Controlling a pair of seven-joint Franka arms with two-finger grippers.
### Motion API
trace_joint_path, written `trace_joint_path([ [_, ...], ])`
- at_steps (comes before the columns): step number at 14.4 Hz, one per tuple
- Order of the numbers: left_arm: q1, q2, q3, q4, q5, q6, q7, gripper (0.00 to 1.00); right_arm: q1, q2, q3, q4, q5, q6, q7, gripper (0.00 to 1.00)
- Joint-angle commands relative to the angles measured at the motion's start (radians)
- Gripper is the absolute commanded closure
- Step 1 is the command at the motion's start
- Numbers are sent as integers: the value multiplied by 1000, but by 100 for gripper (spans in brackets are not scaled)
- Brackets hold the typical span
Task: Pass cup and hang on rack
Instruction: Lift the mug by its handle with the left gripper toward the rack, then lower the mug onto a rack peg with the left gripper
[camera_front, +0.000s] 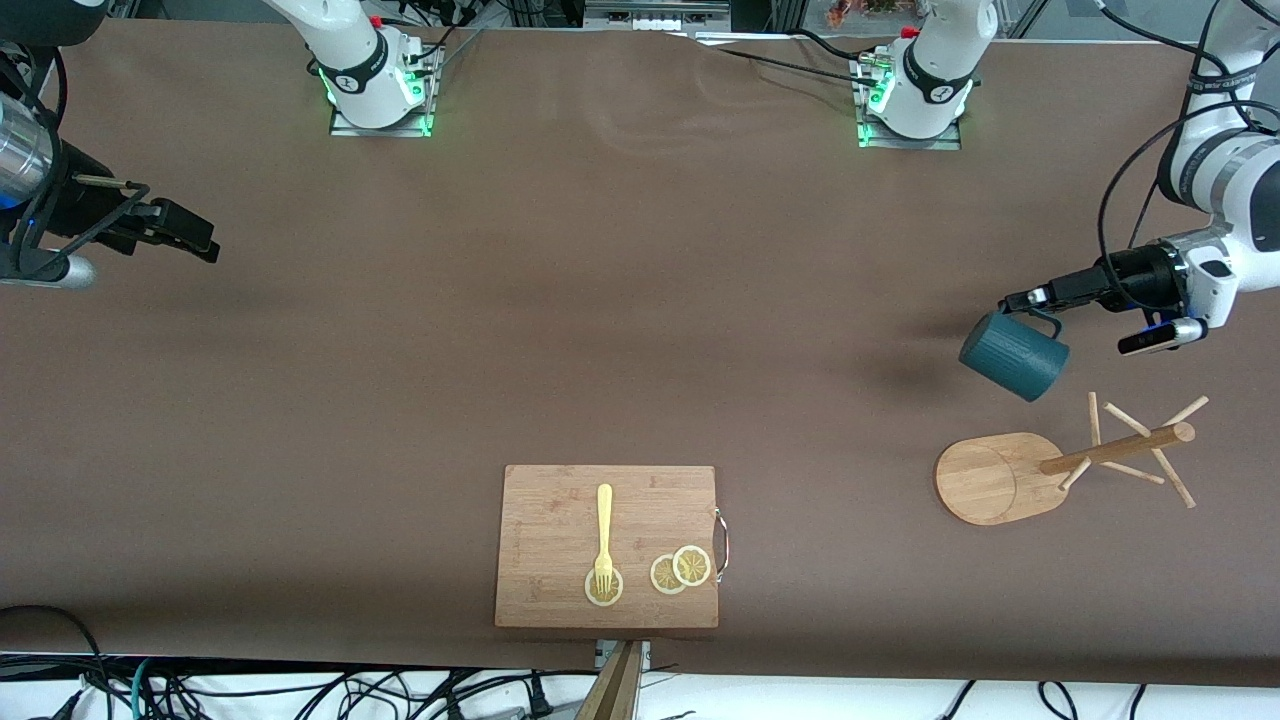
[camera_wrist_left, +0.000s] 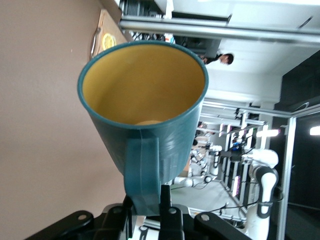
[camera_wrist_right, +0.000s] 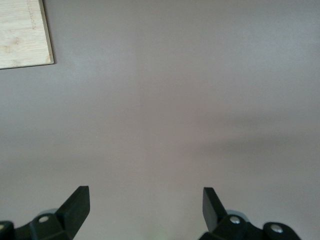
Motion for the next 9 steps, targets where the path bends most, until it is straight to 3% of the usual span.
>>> trace_joint_path([
  [1,24,46,-5,62,-66,-57,-21,100,-11,1,7,17,17,-9,-2,0],
  [6,76,186,-5,177,-134,-122,-9,100,-9,1,9,17,15,-1,-7,0],
  [9,90,232,-5,183,-184,-162,-8,100,-9,1,9,17,16,0,-7,0],
])
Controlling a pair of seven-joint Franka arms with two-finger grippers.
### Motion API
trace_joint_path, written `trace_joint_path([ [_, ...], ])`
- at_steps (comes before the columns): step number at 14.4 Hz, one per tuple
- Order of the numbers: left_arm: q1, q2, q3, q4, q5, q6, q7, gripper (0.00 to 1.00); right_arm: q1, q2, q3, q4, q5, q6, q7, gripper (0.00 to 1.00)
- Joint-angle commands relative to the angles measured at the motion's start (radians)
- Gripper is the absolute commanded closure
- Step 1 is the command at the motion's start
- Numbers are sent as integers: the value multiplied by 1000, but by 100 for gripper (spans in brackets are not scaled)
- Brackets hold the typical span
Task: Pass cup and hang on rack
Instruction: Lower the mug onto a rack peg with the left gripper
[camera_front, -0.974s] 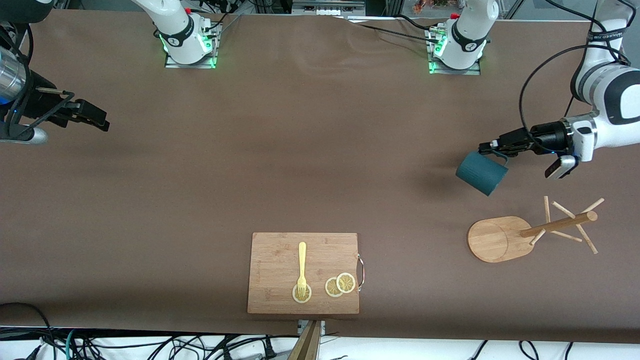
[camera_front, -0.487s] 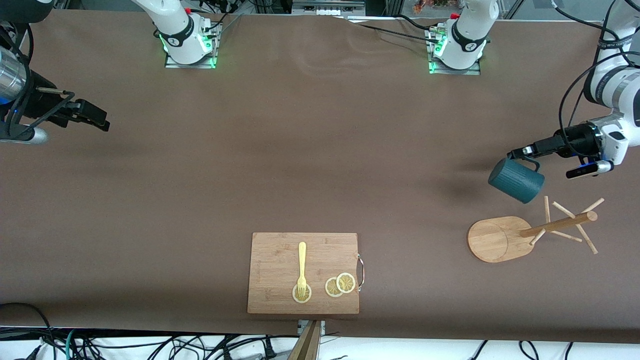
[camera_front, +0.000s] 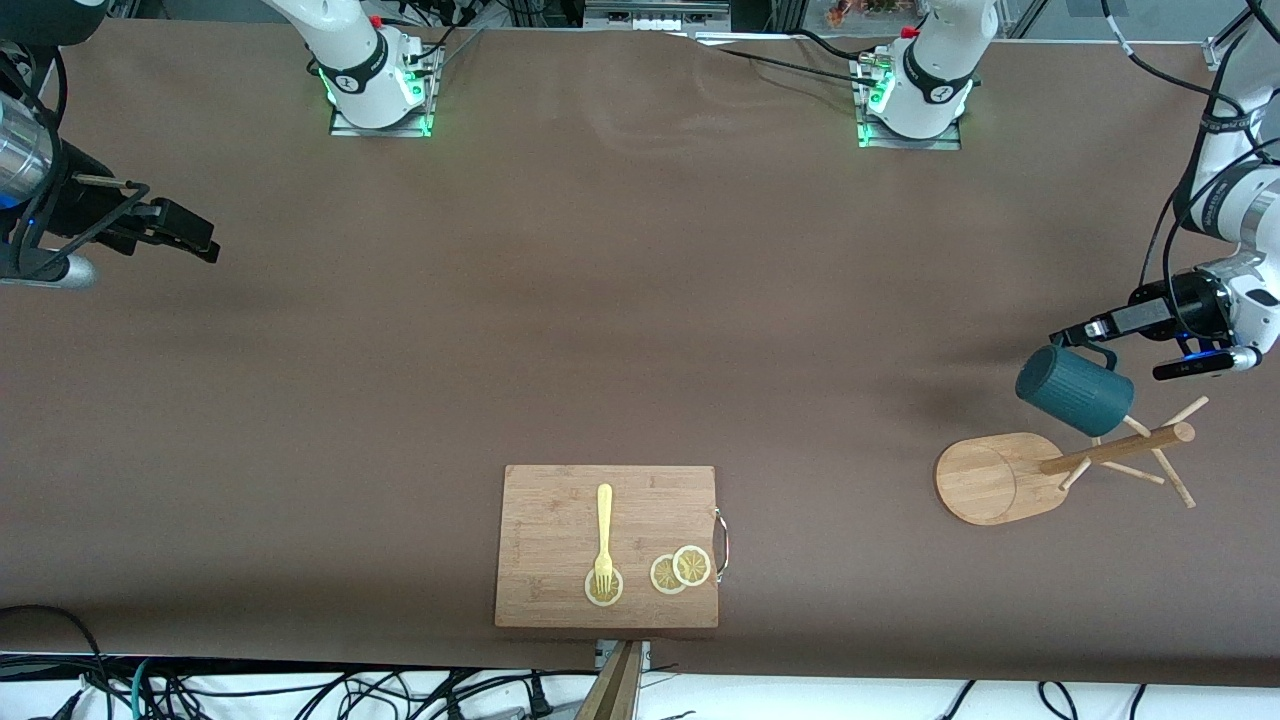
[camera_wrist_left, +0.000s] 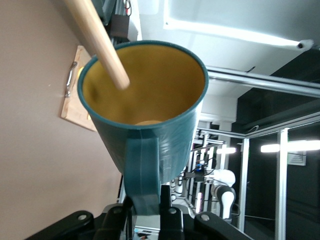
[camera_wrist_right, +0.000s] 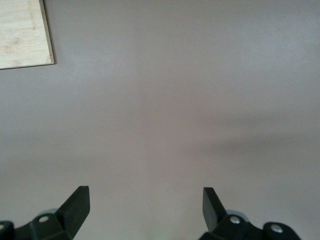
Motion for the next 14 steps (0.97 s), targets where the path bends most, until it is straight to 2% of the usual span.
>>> trace_joint_path([
  [1,23,76,-5,59,-50,-69,-1,100,-8,1,8,16,15,0,-7,0],
  [5,55,168,-6,131,-51,-122,2,100,-8,1,8,19,15,0,-7,0],
  [8,71,244,-6,165,-59,-170,72,100,-6,1,10,19,15,0,-7,0],
  [14,92,303,-9,208,-58,-201,80,100,-5,1,11,19,16,0,-7,0],
])
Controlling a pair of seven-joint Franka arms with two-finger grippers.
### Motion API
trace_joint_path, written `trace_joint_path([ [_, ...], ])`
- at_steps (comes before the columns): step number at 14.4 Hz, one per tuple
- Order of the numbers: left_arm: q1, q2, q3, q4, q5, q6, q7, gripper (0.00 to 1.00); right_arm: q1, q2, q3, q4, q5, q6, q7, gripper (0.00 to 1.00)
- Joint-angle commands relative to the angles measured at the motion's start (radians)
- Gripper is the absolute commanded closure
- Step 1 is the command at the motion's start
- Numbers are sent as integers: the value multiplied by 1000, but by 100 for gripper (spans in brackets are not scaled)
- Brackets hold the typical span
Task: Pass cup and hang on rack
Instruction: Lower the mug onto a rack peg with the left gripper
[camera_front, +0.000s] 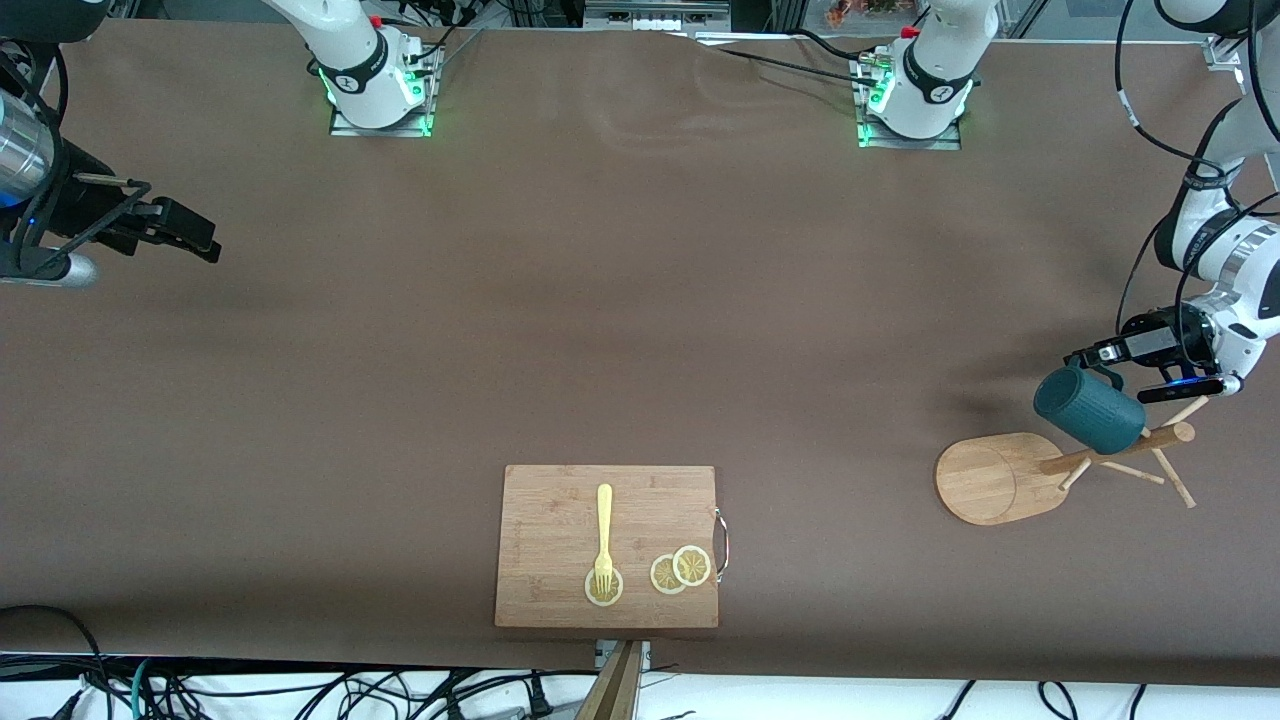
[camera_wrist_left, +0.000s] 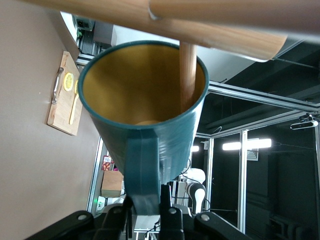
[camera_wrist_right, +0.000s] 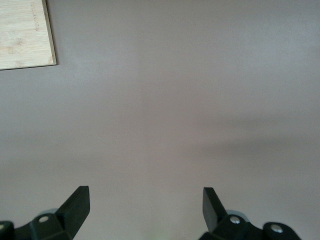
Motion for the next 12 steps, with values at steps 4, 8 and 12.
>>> trace_joint_path([
  [4,25,73,-10,52,-33,-43,14,100,-5,1,6,15,16,-2,-7,0],
  [8,26,95,-12,86,-33,-52,19,41,-5,1,4,15,16,-2,-7,0],
  [12,26,83,-10,113,-14,-60,16,0,-5,1,4,15,16,-2,-7,0],
])
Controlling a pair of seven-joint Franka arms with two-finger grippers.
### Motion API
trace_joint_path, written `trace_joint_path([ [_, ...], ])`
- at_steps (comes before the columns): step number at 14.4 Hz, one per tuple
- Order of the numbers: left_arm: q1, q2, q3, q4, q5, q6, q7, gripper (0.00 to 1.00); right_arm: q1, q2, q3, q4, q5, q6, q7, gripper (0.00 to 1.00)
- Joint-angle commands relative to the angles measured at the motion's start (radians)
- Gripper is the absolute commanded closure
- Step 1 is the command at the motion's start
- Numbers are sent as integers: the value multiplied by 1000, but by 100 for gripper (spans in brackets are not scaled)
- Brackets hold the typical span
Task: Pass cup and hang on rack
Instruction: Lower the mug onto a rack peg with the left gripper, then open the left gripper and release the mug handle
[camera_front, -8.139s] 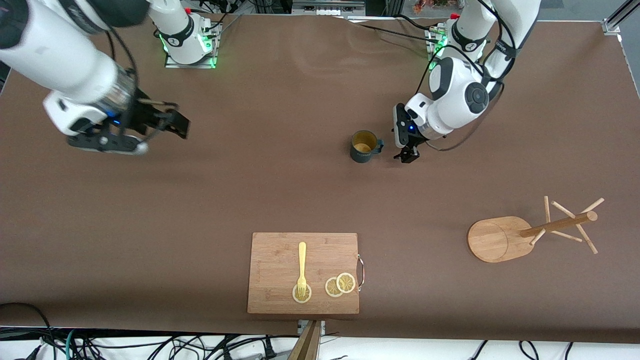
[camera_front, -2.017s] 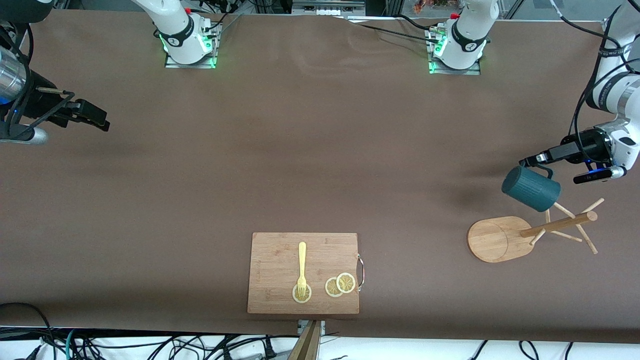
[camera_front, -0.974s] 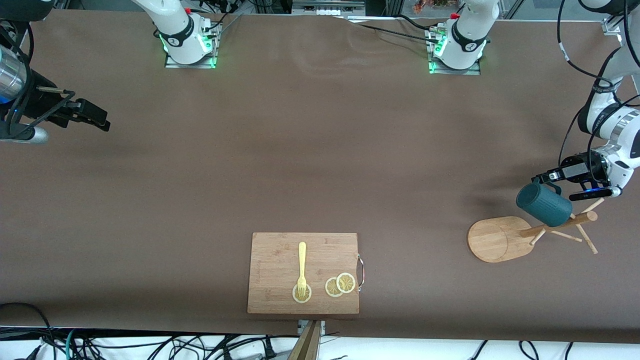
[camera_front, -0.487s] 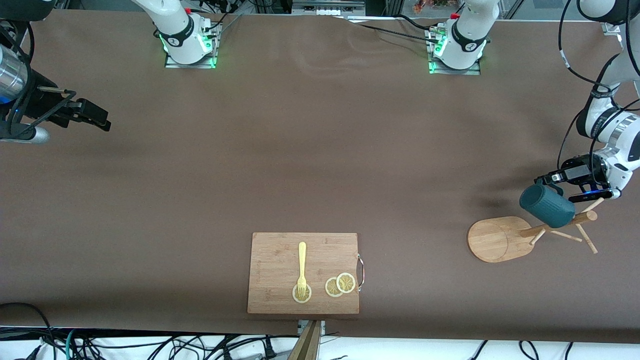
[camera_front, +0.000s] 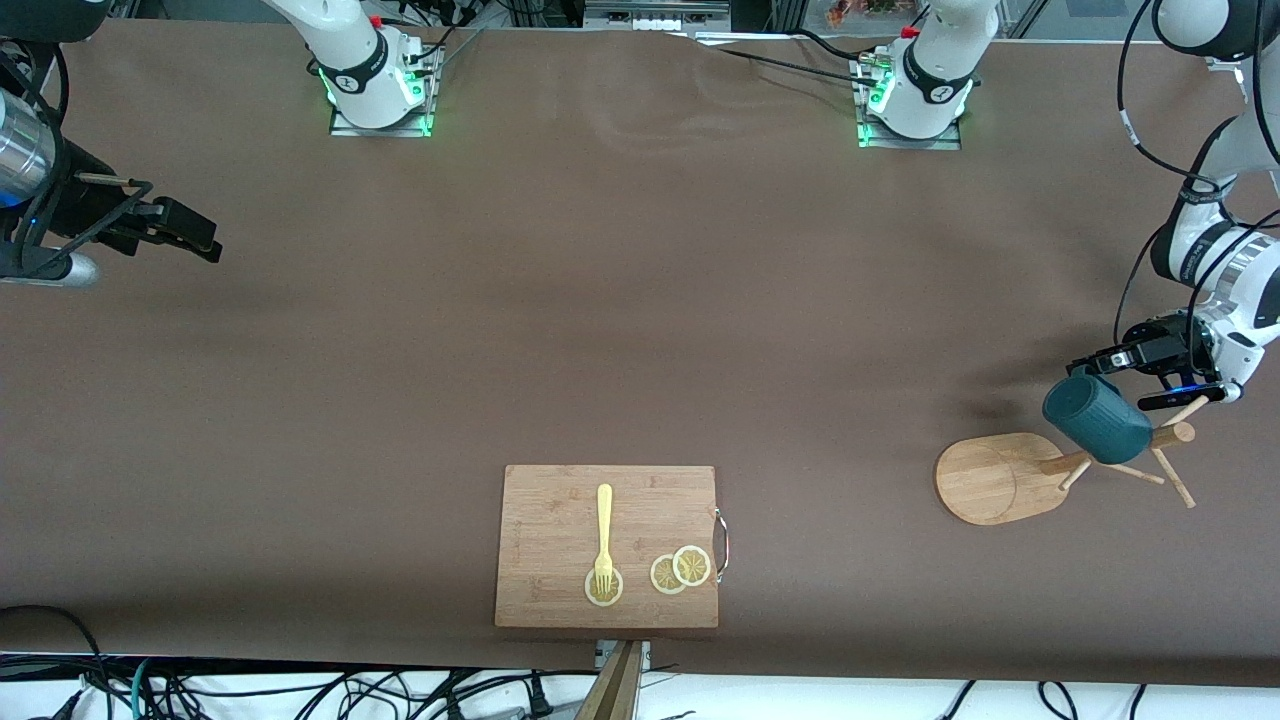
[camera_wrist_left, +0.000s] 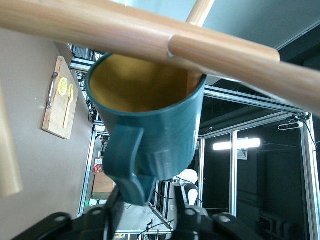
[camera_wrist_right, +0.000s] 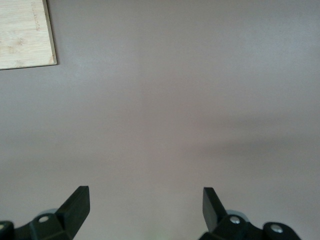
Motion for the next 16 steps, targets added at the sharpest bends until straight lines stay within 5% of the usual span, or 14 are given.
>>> trace_joint_path([
  [1,4,2,-6,63,46,-42,12,0,-5,1,3,15,16,-2,-7,0],
  [8,4,-84,-2,133,289,-117,5,0,-5,1,3,15,16,0,-7,0],
  [16,5,-124,38,319,513,-246,-75,0,-5,1,3,15,16,-2,-7,0],
])
